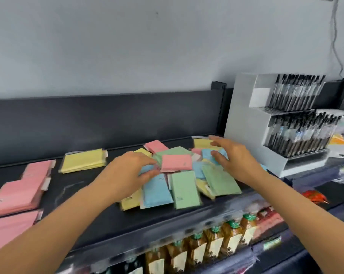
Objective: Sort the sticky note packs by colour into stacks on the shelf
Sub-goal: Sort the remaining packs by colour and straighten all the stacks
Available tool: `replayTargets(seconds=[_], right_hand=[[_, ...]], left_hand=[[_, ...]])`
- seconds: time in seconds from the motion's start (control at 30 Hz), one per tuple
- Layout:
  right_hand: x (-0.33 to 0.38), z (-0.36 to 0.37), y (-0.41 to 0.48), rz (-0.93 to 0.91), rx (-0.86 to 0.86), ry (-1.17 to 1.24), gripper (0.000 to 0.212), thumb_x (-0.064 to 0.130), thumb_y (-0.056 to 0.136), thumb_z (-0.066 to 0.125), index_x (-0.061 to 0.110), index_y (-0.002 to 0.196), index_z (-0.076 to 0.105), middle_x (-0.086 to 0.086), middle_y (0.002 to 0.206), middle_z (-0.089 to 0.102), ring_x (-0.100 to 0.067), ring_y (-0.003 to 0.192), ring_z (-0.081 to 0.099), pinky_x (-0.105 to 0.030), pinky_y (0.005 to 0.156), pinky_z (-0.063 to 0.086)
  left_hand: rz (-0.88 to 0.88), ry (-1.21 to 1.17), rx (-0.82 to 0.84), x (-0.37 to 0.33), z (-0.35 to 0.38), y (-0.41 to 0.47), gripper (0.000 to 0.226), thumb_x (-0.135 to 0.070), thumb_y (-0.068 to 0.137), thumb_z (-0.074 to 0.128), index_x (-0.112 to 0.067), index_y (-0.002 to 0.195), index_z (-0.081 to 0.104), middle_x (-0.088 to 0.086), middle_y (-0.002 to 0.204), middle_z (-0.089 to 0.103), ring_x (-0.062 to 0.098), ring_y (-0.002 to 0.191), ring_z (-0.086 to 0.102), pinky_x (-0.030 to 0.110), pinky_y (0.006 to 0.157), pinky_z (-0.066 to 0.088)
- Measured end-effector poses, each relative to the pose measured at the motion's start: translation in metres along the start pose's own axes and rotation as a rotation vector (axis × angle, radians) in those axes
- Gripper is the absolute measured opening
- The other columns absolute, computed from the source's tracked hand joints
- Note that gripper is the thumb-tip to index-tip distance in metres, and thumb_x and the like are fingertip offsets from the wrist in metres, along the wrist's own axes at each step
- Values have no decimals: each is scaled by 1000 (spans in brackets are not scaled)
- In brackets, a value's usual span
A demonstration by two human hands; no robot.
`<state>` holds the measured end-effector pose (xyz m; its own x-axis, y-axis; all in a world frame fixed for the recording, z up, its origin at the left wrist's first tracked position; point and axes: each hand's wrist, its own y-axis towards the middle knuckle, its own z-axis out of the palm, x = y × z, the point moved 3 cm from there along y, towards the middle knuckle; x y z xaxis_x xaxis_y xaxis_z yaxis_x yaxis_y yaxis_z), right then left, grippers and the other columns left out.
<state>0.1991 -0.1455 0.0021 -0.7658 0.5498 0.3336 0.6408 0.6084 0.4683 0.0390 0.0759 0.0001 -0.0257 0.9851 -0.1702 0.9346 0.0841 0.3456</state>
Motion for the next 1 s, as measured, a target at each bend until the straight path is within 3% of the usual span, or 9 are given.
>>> replayTargets(seconds=[0.13, 0.4, 0.53, 0.6, 0.77, 0.9, 1.0], right_hand=[[-45, -9, 4, 51, 93, 65, 50, 30, 91, 56, 20, 138, 42, -1, 129, 57, -19, 118, 53, -31, 98, 42], [-83, 7, 55, 115, 204, 61, 40, 19, 93, 54, 14, 133, 50, -11, 113, 60, -28, 111, 54, -28, 86, 39], [-89, 23, 90, 140, 315, 10, 40, 19, 94, 52, 15, 134, 48, -6, 137, 51, -25, 124, 48, -30, 100, 37], [-91, 29, 107, 141, 374, -34, 40, 21, 94, 52, 15, 133, 49, -6, 139, 49, -26, 125, 47, -31, 101, 37], [-98, 51, 124, 113, 624, -277, 39, 41, 87, 57, 11, 112, 61, -6, 111, 60, -28, 105, 54, -38, 93, 45], [-102, 57, 133, 78, 612, -354, 46, 46, 81, 62, 13, 113, 62, -6, 117, 60, -26, 106, 54, -39, 93, 46], [-100, 58, 135, 29, 574, -379, 40, 42, 88, 54, 13, 115, 61, -8, 114, 61, -27, 104, 55, -37, 89, 46]], left_hand=[[-11, 9, 18, -34, 24, 33, 43, -50, 89, 52, -29, 127, 56, -11, 129, 57, 12, 120, 49, 28, 99, 39], [-34, 44, 61, -43, 42, 87, 39, -48, 91, 48, -32, 125, 56, -16, 125, 55, 7, 113, 49, 23, 82, 39], [-74, 78, 104, -22, 40, 103, 41, -53, 90, 46, -34, 125, 55, -17, 130, 53, 9, 119, 47, 31, 96, 41], [-85, 72, 125, -12, 40, 109, 43, -56, 89, 46, -34, 125, 55, -16, 131, 53, 8, 121, 45, 32, 99, 40], [-16, 23, 208, 2, 42, 120, 44, -57, 88, 46, -33, 124, 56, -18, 129, 53, 6, 122, 46, 32, 103, 38], [29, 27, 331, 9, 46, 125, 41, -55, 90, 46, -32, 121, 58, -17, 126, 55, 6, 116, 49, 31, 100, 40], [24, 25, 359, 16, 43, 131, 30, -43, 95, 45, -28, 113, 64, -12, 118, 61, 8, 106, 55, 31, 95, 44]])
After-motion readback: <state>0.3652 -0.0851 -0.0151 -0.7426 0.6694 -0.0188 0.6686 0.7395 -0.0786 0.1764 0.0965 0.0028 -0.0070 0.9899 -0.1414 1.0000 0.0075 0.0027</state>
